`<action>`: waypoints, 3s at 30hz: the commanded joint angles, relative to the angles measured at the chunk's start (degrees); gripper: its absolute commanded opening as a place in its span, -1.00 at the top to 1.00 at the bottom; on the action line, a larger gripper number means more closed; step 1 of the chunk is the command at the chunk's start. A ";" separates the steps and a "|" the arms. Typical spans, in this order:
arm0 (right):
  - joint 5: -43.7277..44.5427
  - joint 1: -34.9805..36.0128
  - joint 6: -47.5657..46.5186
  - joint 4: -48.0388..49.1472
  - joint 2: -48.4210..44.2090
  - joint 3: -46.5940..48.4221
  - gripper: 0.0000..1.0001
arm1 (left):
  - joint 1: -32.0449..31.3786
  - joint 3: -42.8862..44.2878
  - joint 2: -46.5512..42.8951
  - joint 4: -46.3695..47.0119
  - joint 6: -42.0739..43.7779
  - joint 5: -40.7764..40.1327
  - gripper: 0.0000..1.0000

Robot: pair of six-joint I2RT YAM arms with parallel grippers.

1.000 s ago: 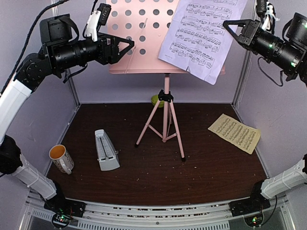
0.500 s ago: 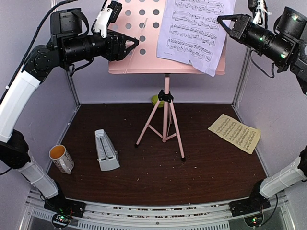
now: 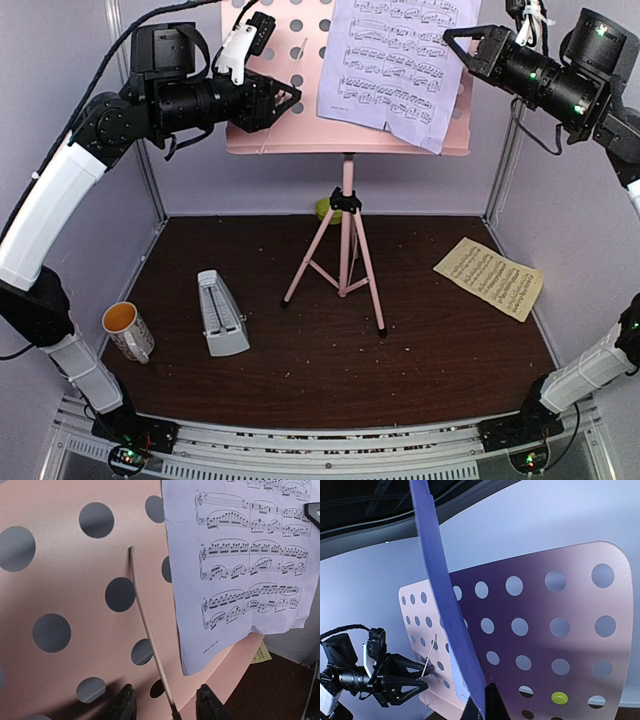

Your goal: Set up the instrument practice props

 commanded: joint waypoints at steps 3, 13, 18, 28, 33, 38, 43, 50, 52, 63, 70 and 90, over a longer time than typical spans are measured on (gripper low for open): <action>-1.21 -0.64 -0.50 1.24 0.62 1.95 1.00 | -0.51 0.91 -0.45 3.37 -0.27 -0.04 0.38; -0.77 -0.74 -0.52 0.96 0.84 1.94 1.00 | -0.61 -2.85 -2.52 8.13 -0.02 0.16 0.97; -0.76 -0.74 -0.13 1.09 1.20 1.90 1.00 | -0.61 -4.56 -3.61 9.56 -0.02 -0.05 1.00; -2.23 -0.74 0.99 2.03 2.11 2.03 1.00 | -0.70 -14.65 -8.07 21.92 3.11 2.30 1.00; -4.05 -0.65 1.12 2.38 3.53 3.25 1.00 | -0.70 -14.63 -7.67 22.82 4.95 4.26 1.00; -6.13 -0.55 1.17 3.27 5.66 5.31 1.00 | -0.70 -14.49 -7.27 23.04 5.43 5.47 1.00; -8.19 -0.47 0.67 3.97 7.90 7.79 1.00 | -0.70 -14.87 -7.29 23.36 6.34 7.80 1.00; -10.14 -0.30 -0.77 5.49 10.63 8.75 1.00 | -0.78 -15.64 -7.80 23.44 10.83 9.44 1.00; -10.37 -0.16 -0.78 5.97 11.49 9.26 1.00 | -0.78 -16.14 -8.14 24.07 11.62 9.48 1.00; -11.64 1.79 -4.28 7.76 17.28 14.04 1.00 | -0.78 -18.41 -9.26 25.96 12.16 9.95 1.00; -13.10 2.00 -6.42 10.91 19.52 14.80 1.00 | -0.78 -18.75 -9.49 26.13 11.89 10.71 1.00; -14.75 2.87 -8.84 11.73 23.42 16.27 0.97 | -0.78 -20.82 -9.54 28.70 12.38 11.36 1.00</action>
